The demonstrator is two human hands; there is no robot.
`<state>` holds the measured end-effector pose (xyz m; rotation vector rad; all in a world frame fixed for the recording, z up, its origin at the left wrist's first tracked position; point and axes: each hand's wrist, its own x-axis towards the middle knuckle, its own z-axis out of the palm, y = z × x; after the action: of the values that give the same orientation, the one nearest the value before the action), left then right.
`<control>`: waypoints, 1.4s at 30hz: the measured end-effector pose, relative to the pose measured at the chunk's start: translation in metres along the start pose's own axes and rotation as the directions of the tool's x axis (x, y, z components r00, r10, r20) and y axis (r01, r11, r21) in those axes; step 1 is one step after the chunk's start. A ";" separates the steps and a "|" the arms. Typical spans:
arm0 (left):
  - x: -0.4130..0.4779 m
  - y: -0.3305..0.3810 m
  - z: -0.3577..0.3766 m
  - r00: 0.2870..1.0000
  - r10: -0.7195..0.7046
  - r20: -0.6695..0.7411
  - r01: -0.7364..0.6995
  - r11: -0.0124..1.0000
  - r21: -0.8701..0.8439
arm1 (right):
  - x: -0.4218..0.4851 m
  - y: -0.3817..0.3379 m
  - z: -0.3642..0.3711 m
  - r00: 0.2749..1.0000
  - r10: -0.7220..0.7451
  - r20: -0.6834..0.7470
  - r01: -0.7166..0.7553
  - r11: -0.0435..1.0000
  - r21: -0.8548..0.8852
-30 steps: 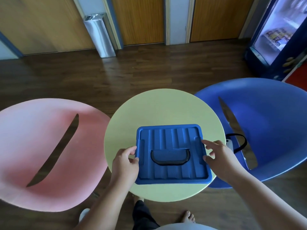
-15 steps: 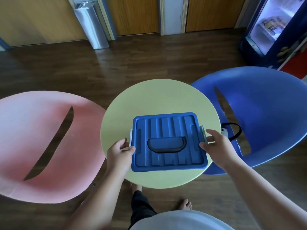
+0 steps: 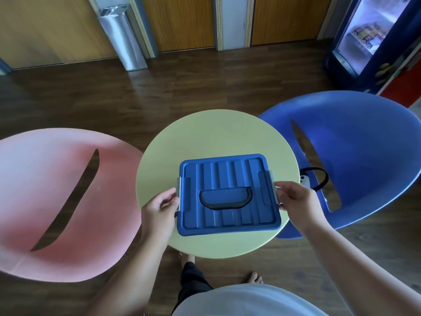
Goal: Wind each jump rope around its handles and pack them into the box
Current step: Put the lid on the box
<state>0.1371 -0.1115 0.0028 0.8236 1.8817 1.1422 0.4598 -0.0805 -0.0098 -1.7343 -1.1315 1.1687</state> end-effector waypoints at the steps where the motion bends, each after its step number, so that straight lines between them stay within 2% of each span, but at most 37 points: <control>1: 0.001 0.000 0.000 1.000 -0.018 0.013 0.019 0.999 -0.043 | 0.001 0.001 0.000 1.000 -0.001 0.006 0.001 0.999 0.032; 4: 0.004 0.002 0.000 0.996 -0.051 0.075 0.059 0.993 -0.105 | 0.002 0.003 0.002 0.999 0.006 0.035 -0.011 0.989 0.145; 7: 0.007 0.004 -0.004 0.990 -0.060 0.124 0.069 0.995 -0.069 | 0.002 0.003 0.002 0.998 0.004 0.059 -0.014 0.983 0.182; 13: 0.014 0.006 -0.005 0.992 -0.011 0.126 -0.005 0.992 0.126 | 0.008 0.000 0.002 0.997 0.054 0.053 -0.056 0.997 0.044; 17: 0.019 0.010 0.002 0.990 -0.049 0.132 0.017 0.973 0.232 | 0.011 -0.006 0.003 0.995 0.079 0.055 -0.078 0.997 -0.012; 19: 0.016 0.013 0.008 0.991 -0.017 0.132 -0.025 0.950 0.310 | 0.011 -0.011 0.007 0.995 0.085 0.048 -0.081 0.994 -0.070; 22: 0.011 0.011 0.012 0.996 0.035 0.087 -0.061 0.947 0.316 | 0.007 -0.018 0.018 0.998 0.053 0.016 -0.048 0.974 -0.223; 26: 0.012 0.001 0.016 0.993 0.096 0.065 -0.114 0.909 0.401 | 0.005 -0.018 0.021 0.999 0.043 0.008 -0.040 0.965 -0.260; 28: 0.007 -0.007 0.020 0.966 0.244 0.088 -0.254 0.820 0.513 | 0.001 -0.014 0.025 1.000 -0.028 0.009 0.030 0.936 -0.350; 31: 0.001 -0.024 0.028 0.860 0.461 0.220 -0.485 0.601 0.635 | -0.009 -0.003 0.037 0.972 -0.221 0.077 0.226 0.799 -0.557; 33: 0.000 -0.024 0.029 0.816 0.454 0.358 -0.562 0.475 0.678 | -0.011 -0.002 0.040 0.941 -0.290 0.175 0.325 0.629 -0.706; 36: 0.003 -0.022 0.028 0.755 0.360 0.547 -0.650 0.305 0.696 | -0.010 -0.007 0.051 0.886 -0.308 0.347 0.454 0.417 -0.788; 39: 0.010 -0.019 0.029 0.732 0.326 0.598 -0.678 0.269 0.684 | -0.007 -0.008 0.067 0.860 -0.257 0.442 0.503 0.270 -0.821; 42: 0.032 -0.013 0.030 0.740 0.316 0.594 -0.671 0.284 0.685 | 0.010 -0.017 0.076 0.868 -0.229 0.441 0.491 0.257 -0.832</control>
<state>0.1459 -0.0778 -0.0269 2.2160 1.8540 0.1169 0.3857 -0.0581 -0.0206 -1.8882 -2.5817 0.3260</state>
